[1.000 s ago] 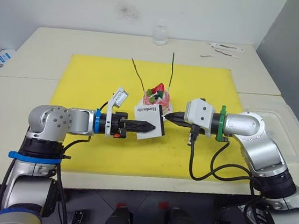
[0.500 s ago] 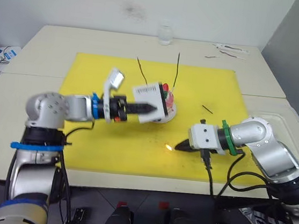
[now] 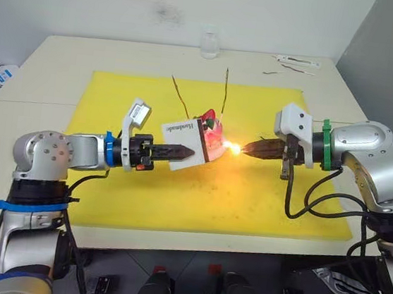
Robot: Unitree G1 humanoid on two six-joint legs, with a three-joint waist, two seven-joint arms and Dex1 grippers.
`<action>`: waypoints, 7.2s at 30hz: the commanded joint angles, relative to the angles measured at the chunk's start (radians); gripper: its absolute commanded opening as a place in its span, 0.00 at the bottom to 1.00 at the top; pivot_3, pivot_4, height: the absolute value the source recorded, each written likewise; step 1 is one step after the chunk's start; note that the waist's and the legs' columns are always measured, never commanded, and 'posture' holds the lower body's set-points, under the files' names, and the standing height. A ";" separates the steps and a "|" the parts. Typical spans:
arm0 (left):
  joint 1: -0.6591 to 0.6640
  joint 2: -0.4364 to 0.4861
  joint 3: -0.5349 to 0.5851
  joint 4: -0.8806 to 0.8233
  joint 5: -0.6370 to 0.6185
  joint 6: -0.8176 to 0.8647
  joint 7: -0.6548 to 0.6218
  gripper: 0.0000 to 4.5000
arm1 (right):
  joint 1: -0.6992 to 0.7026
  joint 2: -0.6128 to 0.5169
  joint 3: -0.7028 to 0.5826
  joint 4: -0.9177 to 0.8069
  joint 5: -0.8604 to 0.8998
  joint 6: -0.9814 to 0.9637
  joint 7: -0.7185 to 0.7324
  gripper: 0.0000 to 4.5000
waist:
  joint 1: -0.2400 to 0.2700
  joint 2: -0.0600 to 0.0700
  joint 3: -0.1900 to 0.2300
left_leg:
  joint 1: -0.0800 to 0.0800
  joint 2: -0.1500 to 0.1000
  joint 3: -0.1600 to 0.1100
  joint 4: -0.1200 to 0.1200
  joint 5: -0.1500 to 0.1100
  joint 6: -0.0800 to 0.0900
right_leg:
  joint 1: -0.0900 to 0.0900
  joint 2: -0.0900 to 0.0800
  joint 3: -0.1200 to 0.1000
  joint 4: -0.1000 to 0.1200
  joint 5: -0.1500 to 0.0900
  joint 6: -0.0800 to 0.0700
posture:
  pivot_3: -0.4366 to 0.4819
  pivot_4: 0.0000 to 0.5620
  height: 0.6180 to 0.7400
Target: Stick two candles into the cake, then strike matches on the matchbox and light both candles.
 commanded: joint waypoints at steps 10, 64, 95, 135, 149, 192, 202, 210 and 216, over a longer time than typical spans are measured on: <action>0.124 0.055 -0.047 -0.125 0.016 -0.052 -0.051 0.00 | -0.175 0.392 0.001 0.182 -0.085 -0.153 -0.331 0.01 | -0.005 0.000 0.000 | 0.001 0.001 0.001 0.000 0.000 0.000 | 0.000 0.001 -0.001 0.001 0.001 -0.002 | 0.48 0.27 1.00; 0.175 0.071 -0.056 -0.162 0.020 -0.107 -0.057 0.00 | -0.366 0.622 0.005 0.564 -0.236 -0.389 -0.438 0.01 | -0.010 0.000 0.000 | 0.001 0.001 0.001 -0.001 0.000 0.000 | -0.001 0.002 -0.001 0.002 0.001 -0.002 | 0.48 0.27 1.00; 0.169 0.073 -0.065 -0.152 0.031 -0.121 -0.057 0.00 | -0.372 0.632 0.011 0.579 -0.237 -0.393 -0.438 0.01 | -0.010 0.000 0.000 | 0.000 0.001 0.001 -0.001 0.000 0.000 | -0.001 0.002 -0.001 0.001 0.001 -0.002 | 0.48 0.27 1.00; 0.170 0.073 -0.065 -0.156 0.026 -0.121 -0.057 0.00 | -0.370 0.635 -0.007 0.561 -0.225 -0.390 -0.440 0.01 | -0.010 0.000 0.000 | 0.001 0.001 0.001 -0.001 0.000 0.000 | -0.001 0.002 -0.001 0.001 0.001 -0.002 | 0.48 0.27 1.00; 0.164 0.078 -0.075 -0.151 0.031 -0.125 -0.066 0.00 | -0.360 0.631 -0.008 0.545 -0.224 -0.379 -0.453 0.01 | -0.010 0.000 0.000 | 0.000 0.001 0.001 -0.001 0.000 0.000 | -0.001 0.002 -0.001 0.001 0.001 -0.002 | 0.48 0.27 1.00; 0.090 0.092 -0.158 -0.114 0.099 -0.151 -0.166 0.00 | 0.174 0.066 -0.234 -0.176 -0.001 -0.002 -0.259 0.01 | 0.000 0.000 0.000 | 0.000 0.001 0.001 -0.001 -0.002 0.004 | 0.000 0.002 -0.002 0.000 0.001 -0.002 | 0.48 0.27 1.00; 0.088 0.085 -0.154 -0.113 0.095 -0.151 -0.163 0.00 | 0.349 -0.176 -0.493 0.062 -0.031 0.000 -0.319 0.01 | 0.011 0.000 0.000 | 0.000 0.000 0.003 -0.001 -0.002 0.005 | 0.001 0.002 -0.001 0.000 0.001 -0.002 | 0.48 0.27 1.00; 0.093 0.084 -0.151 -0.117 0.093 -0.150 -0.163 0.00 | 0.376 -0.260 -0.573 0.267 -0.055 -0.002 -0.400 0.01 | 0.010 0.000 0.000 | 0.001 0.001 0.004 -0.001 -0.001 0.006 | 0.001 0.003 0.000 0.000 0.001 -0.002 | 0.48 0.27 1.00; 0.090 0.074 -0.160 -0.116 0.097 -0.152 -0.162 0.00 | 0.331 -0.250 -0.502 0.389 -0.081 -0.072 -0.406 0.01 | 0.007 0.000 0.000 | 0.001 0.001 0.005 0.000 -0.001 0.006 | 0.001 0.005 0.001 0.000 0.001 -0.002 | 0.48 0.27 1.00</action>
